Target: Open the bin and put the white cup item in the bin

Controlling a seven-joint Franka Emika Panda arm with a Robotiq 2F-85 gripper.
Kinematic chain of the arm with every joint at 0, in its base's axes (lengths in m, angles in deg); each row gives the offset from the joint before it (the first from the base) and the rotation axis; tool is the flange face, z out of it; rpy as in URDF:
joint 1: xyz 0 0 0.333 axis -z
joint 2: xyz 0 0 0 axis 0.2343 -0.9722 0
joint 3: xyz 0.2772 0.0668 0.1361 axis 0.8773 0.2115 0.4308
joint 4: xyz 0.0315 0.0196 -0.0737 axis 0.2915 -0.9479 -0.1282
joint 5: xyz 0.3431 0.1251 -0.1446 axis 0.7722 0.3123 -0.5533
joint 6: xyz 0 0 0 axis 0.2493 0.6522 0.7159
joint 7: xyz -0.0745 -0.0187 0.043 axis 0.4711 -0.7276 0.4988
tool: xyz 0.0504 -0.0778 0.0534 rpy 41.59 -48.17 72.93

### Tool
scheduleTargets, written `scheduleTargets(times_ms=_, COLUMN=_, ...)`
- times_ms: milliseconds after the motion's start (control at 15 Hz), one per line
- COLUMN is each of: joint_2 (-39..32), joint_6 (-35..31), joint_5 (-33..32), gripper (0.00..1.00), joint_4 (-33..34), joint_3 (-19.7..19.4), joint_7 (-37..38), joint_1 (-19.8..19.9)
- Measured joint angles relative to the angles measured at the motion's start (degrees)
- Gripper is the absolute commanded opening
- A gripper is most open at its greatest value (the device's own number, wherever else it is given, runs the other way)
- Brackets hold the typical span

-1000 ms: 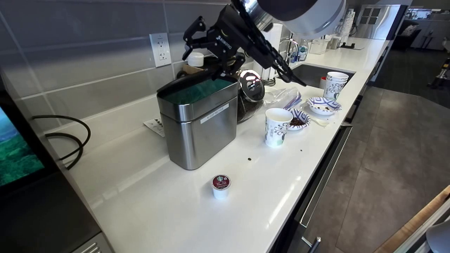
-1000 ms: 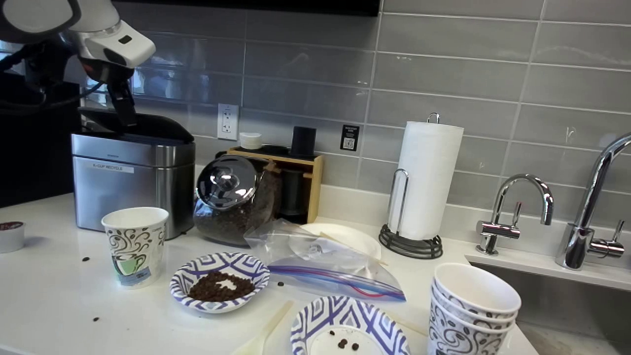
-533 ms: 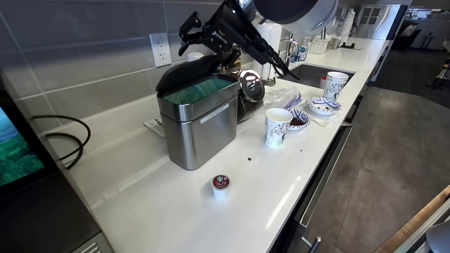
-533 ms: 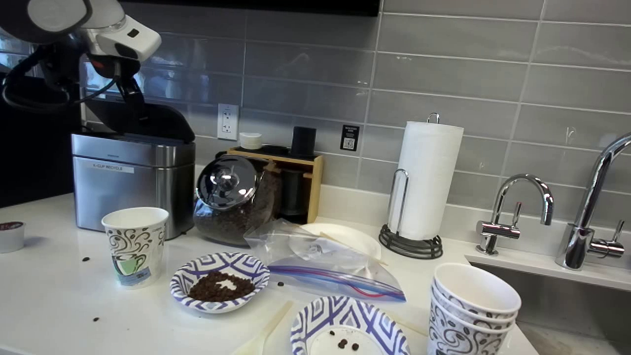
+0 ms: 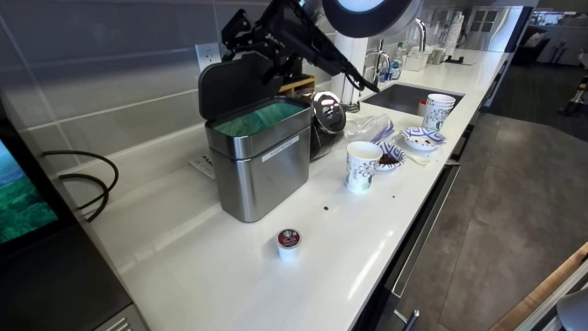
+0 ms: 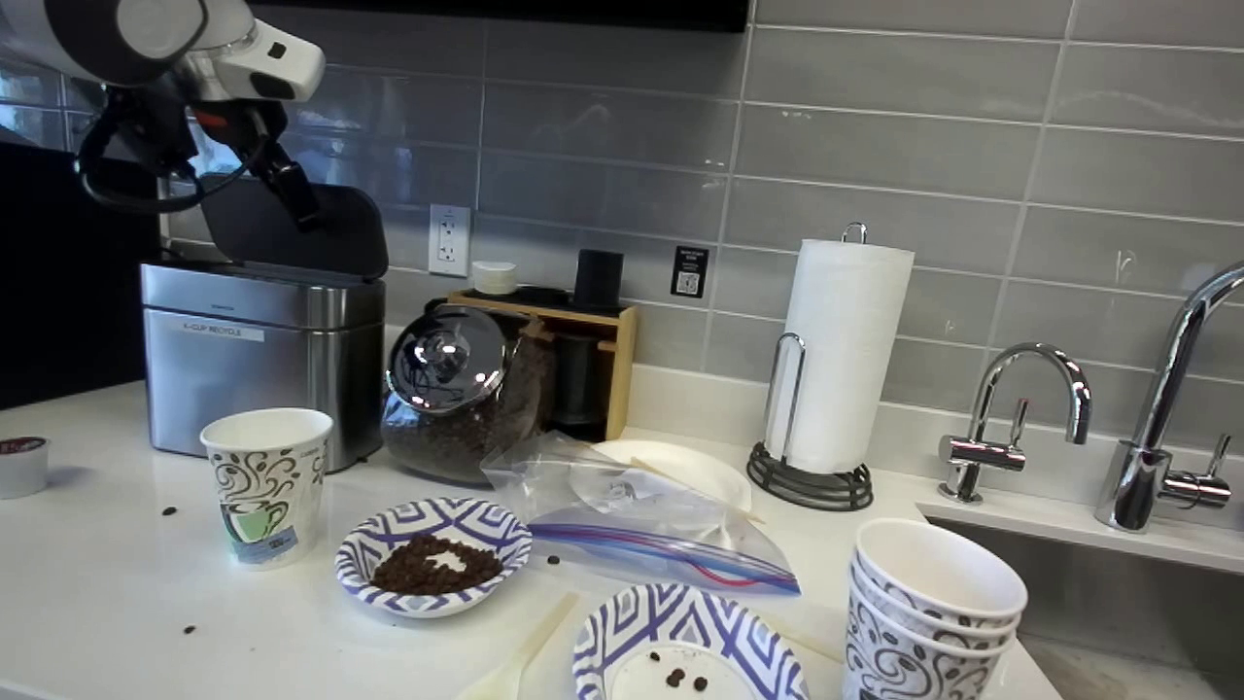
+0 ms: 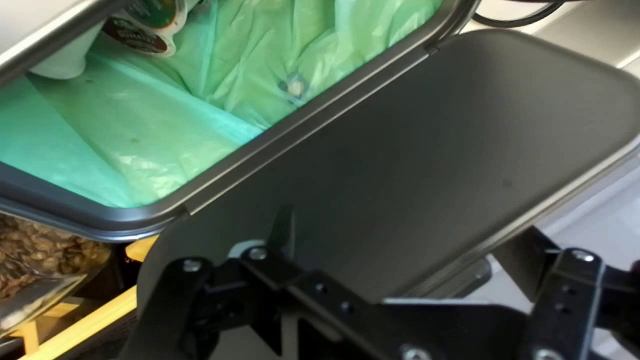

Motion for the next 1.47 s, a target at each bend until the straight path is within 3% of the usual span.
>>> scheduleTargets(times_ms=733, joint_2=-3.5, joint_6=0.0, joint_5=-9.8, gripper=1.00, joint_4=4.7, joint_3=-2.6, joint_7=3.1, joint_1=-1.7)
scheduleTargets(times_ms=1467, joint_2=-6.9, joint_6=0.0, joint_5=-10.5, gripper=1.00, joint_4=10.4, joint_3=-3.2, joint_7=3.5, joint_1=-3.3)
